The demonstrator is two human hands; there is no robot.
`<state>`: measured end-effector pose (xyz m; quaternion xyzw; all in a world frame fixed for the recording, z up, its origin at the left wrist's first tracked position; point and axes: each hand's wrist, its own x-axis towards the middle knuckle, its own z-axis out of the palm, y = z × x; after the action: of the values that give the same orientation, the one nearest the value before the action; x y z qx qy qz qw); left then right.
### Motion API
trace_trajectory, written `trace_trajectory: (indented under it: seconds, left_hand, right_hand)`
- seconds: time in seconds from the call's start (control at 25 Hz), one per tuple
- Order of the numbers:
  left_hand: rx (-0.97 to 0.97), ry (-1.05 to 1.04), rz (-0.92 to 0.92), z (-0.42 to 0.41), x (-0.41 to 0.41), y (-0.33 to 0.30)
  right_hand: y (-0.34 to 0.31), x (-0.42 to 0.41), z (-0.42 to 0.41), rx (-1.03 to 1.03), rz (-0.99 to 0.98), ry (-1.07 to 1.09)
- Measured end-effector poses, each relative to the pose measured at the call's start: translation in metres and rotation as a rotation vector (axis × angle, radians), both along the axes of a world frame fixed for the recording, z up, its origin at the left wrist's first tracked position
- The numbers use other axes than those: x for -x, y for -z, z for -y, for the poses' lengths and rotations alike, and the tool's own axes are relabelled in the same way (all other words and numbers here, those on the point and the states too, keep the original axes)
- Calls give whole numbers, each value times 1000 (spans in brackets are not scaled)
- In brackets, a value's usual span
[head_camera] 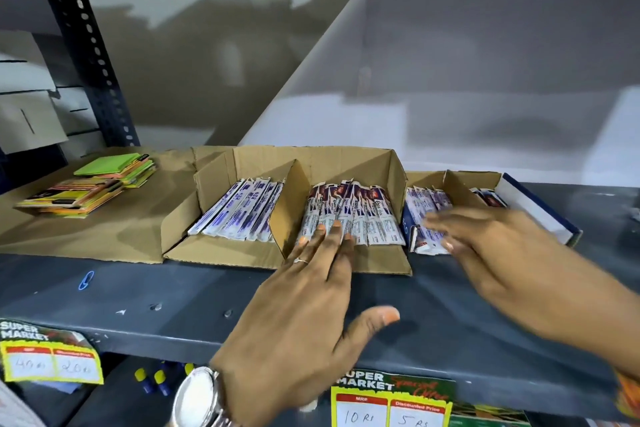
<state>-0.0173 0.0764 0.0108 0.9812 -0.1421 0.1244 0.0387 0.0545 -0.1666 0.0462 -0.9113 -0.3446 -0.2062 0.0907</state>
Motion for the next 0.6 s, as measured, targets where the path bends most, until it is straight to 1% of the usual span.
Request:
trace_trajectory:
  seconds: [0.12,0.24,0.4,0.48,0.6]
  left_hand:
    - [-63,-22,-50,5,-18,-2]
    - [-109,-28,-78,12,-28,0]
    - [-97,-49,-67,16,-30,-6]
    - [-115,-78,-42,16,-32,-7]
    - [-119,-105,-53,15,-35,-3]
  right_hand:
    - [35,26,27,-60,-53,42]
    - [56,38,42,-143,-23,60]
    - [59,46,46,-234,1,89]
    - [61,45,46,-242,3,94]
    - [65,42,47,-232,10,100]
